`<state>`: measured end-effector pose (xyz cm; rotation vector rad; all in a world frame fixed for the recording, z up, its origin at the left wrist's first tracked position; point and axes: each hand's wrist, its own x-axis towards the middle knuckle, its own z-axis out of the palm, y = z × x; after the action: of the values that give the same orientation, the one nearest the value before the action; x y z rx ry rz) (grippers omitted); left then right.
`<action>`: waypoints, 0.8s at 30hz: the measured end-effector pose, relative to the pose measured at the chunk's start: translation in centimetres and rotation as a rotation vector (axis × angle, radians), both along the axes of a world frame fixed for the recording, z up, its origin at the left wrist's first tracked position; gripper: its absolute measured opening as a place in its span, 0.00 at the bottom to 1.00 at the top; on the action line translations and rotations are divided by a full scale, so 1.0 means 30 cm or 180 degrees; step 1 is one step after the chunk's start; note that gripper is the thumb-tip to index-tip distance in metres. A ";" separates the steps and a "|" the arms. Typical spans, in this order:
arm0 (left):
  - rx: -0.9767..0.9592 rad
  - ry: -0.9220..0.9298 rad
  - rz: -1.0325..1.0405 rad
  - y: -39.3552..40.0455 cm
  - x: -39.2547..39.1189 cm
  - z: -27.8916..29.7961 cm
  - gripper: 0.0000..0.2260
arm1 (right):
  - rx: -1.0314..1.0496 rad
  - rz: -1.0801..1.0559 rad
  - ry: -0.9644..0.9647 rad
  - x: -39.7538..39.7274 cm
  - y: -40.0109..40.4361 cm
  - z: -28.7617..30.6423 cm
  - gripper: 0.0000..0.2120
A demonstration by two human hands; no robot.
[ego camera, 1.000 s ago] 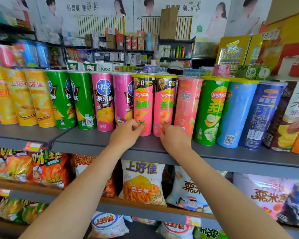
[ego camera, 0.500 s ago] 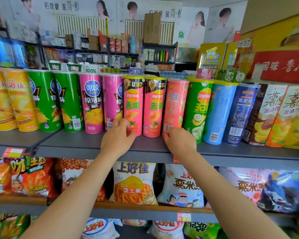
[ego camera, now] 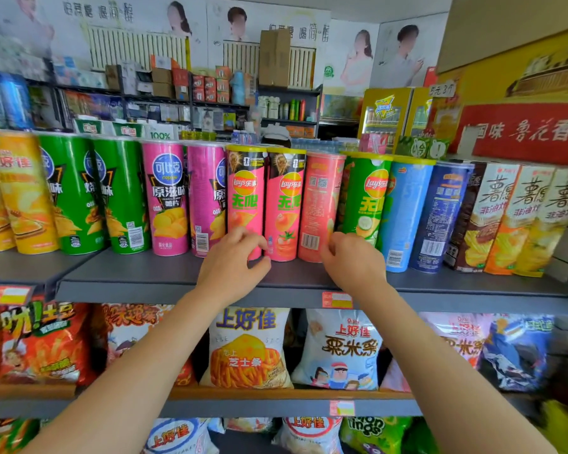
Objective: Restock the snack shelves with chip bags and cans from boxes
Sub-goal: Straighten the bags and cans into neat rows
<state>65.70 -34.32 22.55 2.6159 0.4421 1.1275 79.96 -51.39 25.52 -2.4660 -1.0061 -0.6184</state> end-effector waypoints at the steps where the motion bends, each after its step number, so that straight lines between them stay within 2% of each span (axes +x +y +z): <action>1: 0.0054 0.0058 -0.0168 -0.021 0.017 0.007 0.12 | -0.0041 -0.0077 0.0011 0.014 -0.028 0.004 0.15; 4: 0.0120 0.0354 -0.0196 -0.071 0.073 0.016 0.19 | -0.0479 -0.0094 0.0259 0.055 -0.087 -0.002 0.12; 7: 0.0075 0.0432 -0.0009 -0.078 0.101 -0.001 0.22 | -0.0708 -0.0043 0.0319 0.066 -0.103 -0.010 0.11; 16: 0.0160 0.0320 -0.0094 -0.055 0.115 -0.020 0.24 | -0.0619 -0.0002 0.0270 0.073 -0.086 -0.023 0.13; 18: 0.0350 0.0283 -0.0015 -0.060 0.110 -0.022 0.24 | -0.0578 0.0114 0.0304 0.074 -0.099 -0.026 0.13; 20: 0.0790 0.0115 0.0127 -0.071 0.112 -0.024 0.23 | -0.0433 0.0308 0.0292 0.085 -0.135 -0.029 0.13; 24: 0.1245 -0.0033 0.0007 -0.161 0.183 -0.011 0.26 | -0.0128 0.0188 -0.0138 0.131 -0.251 -0.027 0.12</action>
<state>71.19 -39.16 22.21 2.9350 0.2403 1.3443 83.88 -58.92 24.71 -2.4575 -1.1141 -0.6413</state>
